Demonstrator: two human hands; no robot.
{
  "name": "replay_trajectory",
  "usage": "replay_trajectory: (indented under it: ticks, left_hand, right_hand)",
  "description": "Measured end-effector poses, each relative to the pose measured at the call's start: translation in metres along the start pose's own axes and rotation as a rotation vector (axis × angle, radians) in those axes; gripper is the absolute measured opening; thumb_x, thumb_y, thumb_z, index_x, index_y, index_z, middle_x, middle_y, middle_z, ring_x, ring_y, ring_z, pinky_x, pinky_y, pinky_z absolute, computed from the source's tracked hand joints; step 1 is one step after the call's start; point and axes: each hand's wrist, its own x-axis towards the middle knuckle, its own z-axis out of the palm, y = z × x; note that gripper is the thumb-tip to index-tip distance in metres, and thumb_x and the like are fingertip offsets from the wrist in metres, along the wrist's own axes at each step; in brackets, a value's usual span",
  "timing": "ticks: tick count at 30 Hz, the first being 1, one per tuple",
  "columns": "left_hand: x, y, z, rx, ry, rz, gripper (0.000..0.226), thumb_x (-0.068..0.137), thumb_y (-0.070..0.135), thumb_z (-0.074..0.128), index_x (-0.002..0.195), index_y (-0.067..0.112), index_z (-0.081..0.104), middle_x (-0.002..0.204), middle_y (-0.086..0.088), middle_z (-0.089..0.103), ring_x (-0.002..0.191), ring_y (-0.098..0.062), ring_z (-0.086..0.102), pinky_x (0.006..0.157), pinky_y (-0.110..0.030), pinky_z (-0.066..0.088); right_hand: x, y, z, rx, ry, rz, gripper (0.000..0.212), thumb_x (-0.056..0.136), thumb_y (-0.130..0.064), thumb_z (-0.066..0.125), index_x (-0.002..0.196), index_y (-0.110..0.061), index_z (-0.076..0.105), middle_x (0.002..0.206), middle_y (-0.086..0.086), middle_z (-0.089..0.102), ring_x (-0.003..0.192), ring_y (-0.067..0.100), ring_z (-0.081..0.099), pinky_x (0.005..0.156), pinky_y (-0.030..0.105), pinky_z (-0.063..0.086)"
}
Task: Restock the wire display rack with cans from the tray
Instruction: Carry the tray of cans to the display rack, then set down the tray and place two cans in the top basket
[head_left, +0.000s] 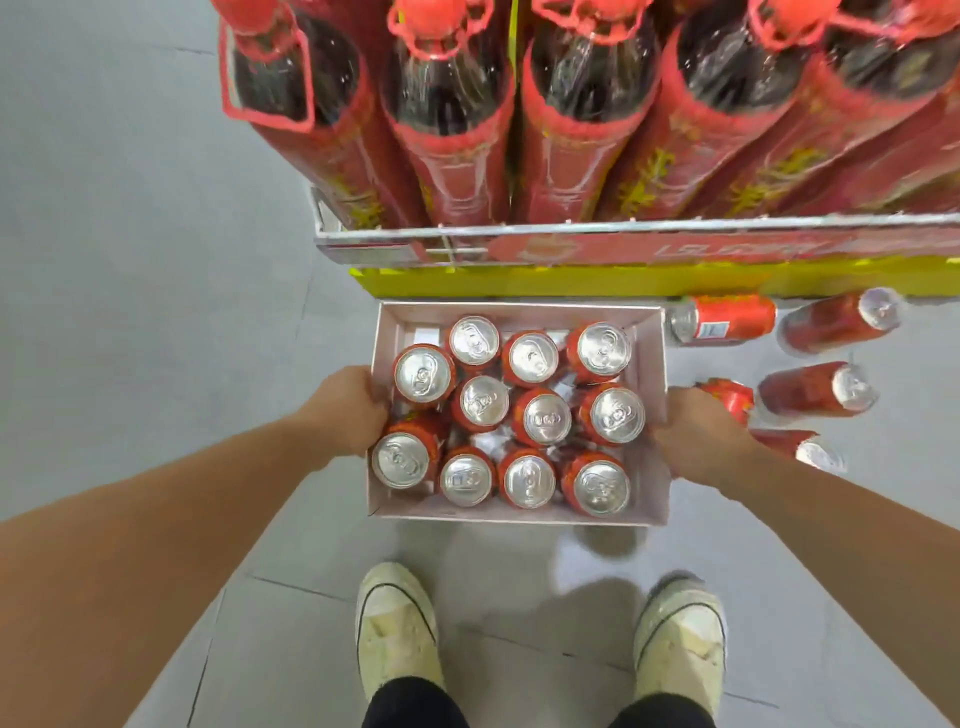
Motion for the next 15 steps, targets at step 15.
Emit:
replay_trajectory:
  ticks: [15]
  left_hand:
    - [0.015,-0.010,0.004,0.166,0.140,0.230,0.072,0.083,0.029,0.077,0.144,0.026,0.040,0.141,-0.001,0.051,0.112,-0.024,0.063,0.091,-0.045,0.054]
  right_hand:
    - [0.006,-0.004,0.010,-0.009,0.147,-0.084,0.053,0.079,-0.010,0.066,0.129,-0.012,0.049,0.119,0.012,0.059,0.099,0.030,0.058,0.082,0.038,0.051]
